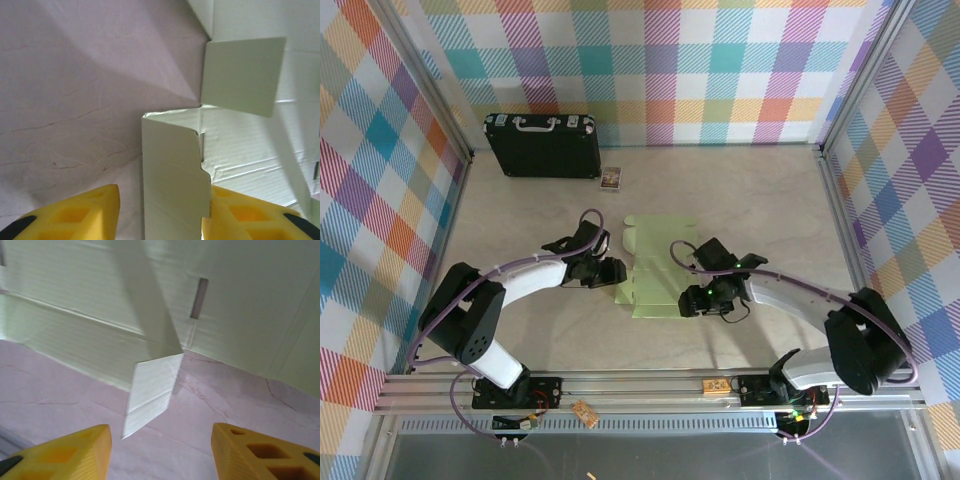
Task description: Fold the paper box
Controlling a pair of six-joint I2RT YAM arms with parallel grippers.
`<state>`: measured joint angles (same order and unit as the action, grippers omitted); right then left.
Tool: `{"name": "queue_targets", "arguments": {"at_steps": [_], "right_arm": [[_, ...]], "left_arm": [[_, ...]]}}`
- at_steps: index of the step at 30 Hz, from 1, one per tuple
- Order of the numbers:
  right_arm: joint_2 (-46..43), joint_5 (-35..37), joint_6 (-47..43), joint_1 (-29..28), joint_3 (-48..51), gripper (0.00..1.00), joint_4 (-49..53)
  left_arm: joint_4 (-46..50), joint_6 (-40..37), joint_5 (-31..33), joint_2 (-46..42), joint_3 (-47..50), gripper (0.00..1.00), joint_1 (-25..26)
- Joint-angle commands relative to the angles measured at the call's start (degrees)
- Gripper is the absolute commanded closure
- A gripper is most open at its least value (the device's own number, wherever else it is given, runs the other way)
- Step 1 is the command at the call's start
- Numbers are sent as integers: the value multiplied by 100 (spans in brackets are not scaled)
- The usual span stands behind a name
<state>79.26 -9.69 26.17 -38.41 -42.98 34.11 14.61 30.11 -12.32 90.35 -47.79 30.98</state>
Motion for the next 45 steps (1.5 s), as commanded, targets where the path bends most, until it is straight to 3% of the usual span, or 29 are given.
{"name": "queue_targets", "arguments": {"at_steps": [1, 6, 13, 18, 22, 25, 29, 35, 37, 38, 40, 41, 45], "right_arm": [[236, 329, 16, -61, -243, 49, 52], [605, 1016, -208, -38, -611, 60, 391], [1323, 1307, -767, 96, -1655, 88, 782], [1958, 1328, -1604, 127, -2662, 92, 976], [2298, 1254, -2713, 132, -3344, 97, 1170], [2528, 1060, -4013, 108, -3670, 100, 1362], [2708, 1395, -5248, 97, -3823, 100, 1766], [2695, 2083, -6685, 255, -3560, 100, 1140], [2765, 2164, -6941, 310, -3681, 97, 683], [2802, 2137, -7089, 338, -3738, 87, 374], [2849, 2056, -7178, 399, -3863, 56, -243], [2836, 2011, -7070, 439, -3934, 49, -494], [2397, 1945, -5595, 581, -4061, 29, -865]], "left_arm": [[-66, 21, 56, -143, 243, 57, 16], [-158, 87, -69, -370, 583, 61, 48], [-372, 382, -313, -1336, 1476, 63, 234], [-58, 545, -399, -2492, 1929, 51, 339], [1369, 317, 599, -3691, 1599, 40, 321], [1752, 315, 994, -4224, 1330, 33, 235], [2089, 338, 1228, -4245, 822, 32, 102], [1913, 291, 1348, -3794, 426, 31, -28], [1758, 304, 1249, -3511, 389, 31, -83], [1662, 328, 1191, -3380, 399, 30, -117], [1465, 351, 1057, -3168, 456, 30, -174], [1327, 368, 986, -3096, 514, 30, -225], [920, 370, 784, -2780, 653, 30, -461]]}}
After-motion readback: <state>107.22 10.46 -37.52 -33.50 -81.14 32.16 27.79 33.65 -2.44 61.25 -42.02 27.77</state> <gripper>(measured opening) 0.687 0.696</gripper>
